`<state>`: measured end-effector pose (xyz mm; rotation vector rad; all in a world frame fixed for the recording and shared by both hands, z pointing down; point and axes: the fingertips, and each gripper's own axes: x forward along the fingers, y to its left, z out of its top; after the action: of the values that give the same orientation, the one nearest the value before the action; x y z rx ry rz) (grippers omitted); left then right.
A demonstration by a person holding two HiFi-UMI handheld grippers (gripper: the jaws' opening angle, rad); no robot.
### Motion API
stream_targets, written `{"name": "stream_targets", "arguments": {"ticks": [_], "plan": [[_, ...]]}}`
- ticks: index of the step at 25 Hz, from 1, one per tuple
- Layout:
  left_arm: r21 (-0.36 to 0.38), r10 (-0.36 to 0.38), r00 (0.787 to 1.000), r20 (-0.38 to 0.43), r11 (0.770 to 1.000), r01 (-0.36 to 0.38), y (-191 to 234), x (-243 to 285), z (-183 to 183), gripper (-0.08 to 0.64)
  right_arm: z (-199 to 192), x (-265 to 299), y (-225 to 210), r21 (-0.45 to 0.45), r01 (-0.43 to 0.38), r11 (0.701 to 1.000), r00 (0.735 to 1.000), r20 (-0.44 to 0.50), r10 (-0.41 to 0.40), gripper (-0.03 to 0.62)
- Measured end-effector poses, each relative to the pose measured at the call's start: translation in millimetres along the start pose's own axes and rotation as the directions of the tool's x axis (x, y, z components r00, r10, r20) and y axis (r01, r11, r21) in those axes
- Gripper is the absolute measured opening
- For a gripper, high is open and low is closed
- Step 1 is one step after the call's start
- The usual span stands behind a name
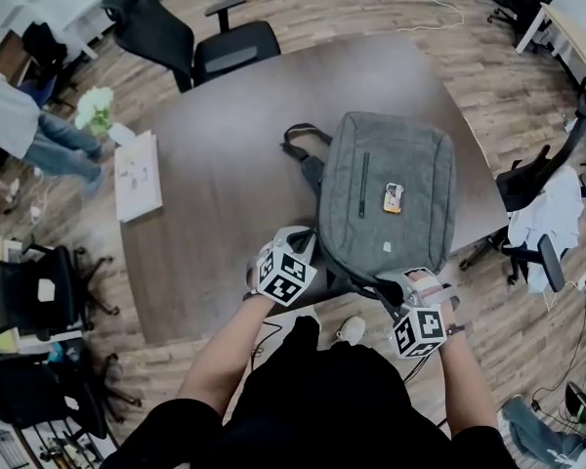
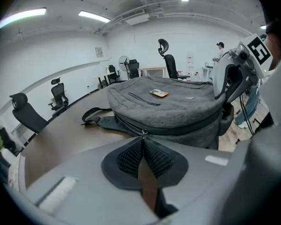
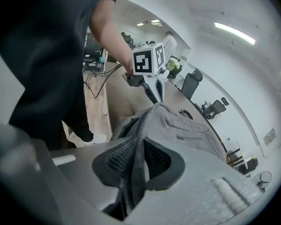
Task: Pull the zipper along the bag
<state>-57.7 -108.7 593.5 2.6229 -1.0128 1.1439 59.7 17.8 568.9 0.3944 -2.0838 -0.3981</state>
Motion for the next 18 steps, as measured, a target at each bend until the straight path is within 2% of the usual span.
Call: {"name": "stream_targets", "arguments": {"ticks": [2,4,6,8,12,15,18], "plan": [[0.029,-0.012,1.000,0.000,0.999,0.012,6,9,0,0.029,-3,0,2,-0.010,-0.001,1.000,1.000,-0.002,0.001,0.049],[0.096,-0.028,1.000,-0.007,0.995,0.029,10,20,-2,0.031,-5,1,4,-0.020,-0.005,1.000,1.000,-0.008,0.005,0.049],[0.172,-0.044,0.999,-0.022,0.984,0.048,14,30,-7,0.035,-6,5,7,-0.029,-0.012,1.000,1.000,-0.015,0.012,0.049],[0.216,-0.073,0.997,-0.032,0.973,0.078,17,39,-10,0.034,-8,8,11,-0.030,-0.016,0.999,1.000,-0.024,0.015,0.049],[0.258,-0.154,0.988,-0.027,0.953,0.156,29,54,-6,0.043,-11,12,15,-0.027,-0.022,0.999,0.999,-0.040,0.021,0.049],[0.321,-0.207,0.978,-0.036,0.924,0.207,37,65,-2,0.043,-13,15,17,-0.034,-0.032,0.999,0.998,-0.057,0.030,0.049],[0.306,-0.282,0.959,-0.028,0.911,0.277,48,75,4,0.052,-14,18,17,-0.034,-0.042,0.999,0.997,-0.068,0.040,0.049]]}}
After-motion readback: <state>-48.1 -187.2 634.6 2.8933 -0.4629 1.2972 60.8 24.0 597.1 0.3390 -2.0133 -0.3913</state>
